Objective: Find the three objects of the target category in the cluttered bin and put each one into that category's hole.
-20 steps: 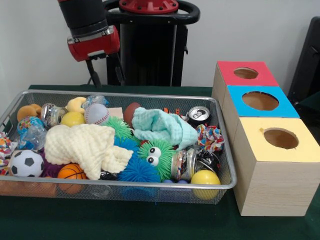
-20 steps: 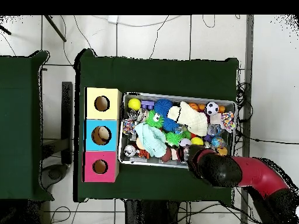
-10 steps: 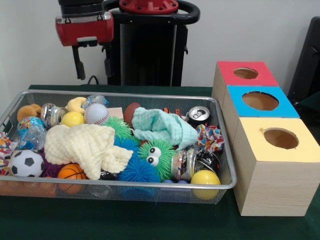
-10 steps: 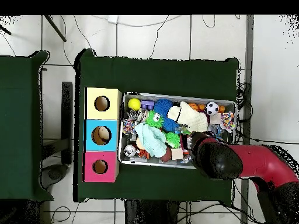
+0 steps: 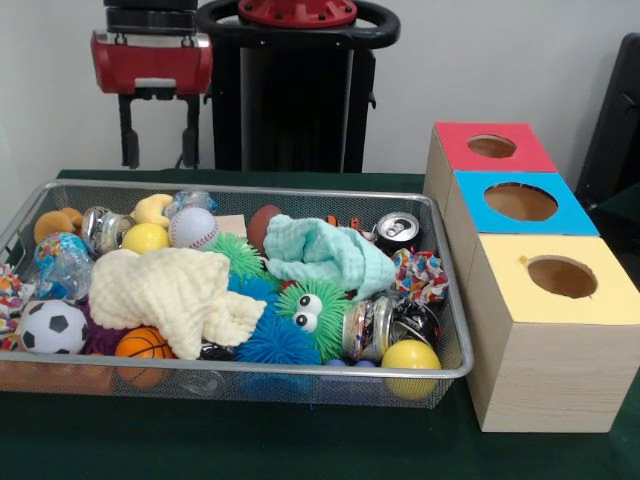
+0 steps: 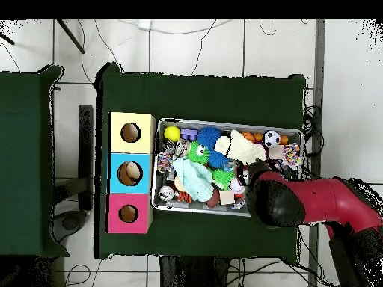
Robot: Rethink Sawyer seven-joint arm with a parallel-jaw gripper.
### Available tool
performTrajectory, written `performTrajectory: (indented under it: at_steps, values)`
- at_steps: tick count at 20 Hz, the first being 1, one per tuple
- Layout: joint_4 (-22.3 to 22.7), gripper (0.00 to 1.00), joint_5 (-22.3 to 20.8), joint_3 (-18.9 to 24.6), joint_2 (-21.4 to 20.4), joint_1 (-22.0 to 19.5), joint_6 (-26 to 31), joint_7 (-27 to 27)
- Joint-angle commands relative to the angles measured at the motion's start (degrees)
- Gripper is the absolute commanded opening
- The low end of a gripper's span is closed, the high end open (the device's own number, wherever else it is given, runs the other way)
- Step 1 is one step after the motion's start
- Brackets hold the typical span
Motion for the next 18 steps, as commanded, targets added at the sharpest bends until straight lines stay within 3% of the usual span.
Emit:
performTrajectory:
  at_steps: [1,9,18]
  values:
    - [-1.2,1.00,-11.8,-7.3,4.1,2.7,-9.3,3.1]
    - [-0.5,1.00,-15.4,-16.8,5.0,9.8,-16.6,10.2]
    - [3.7,1.00,-9.3,-18.4,1.6,11.3,-16.9,8.6]
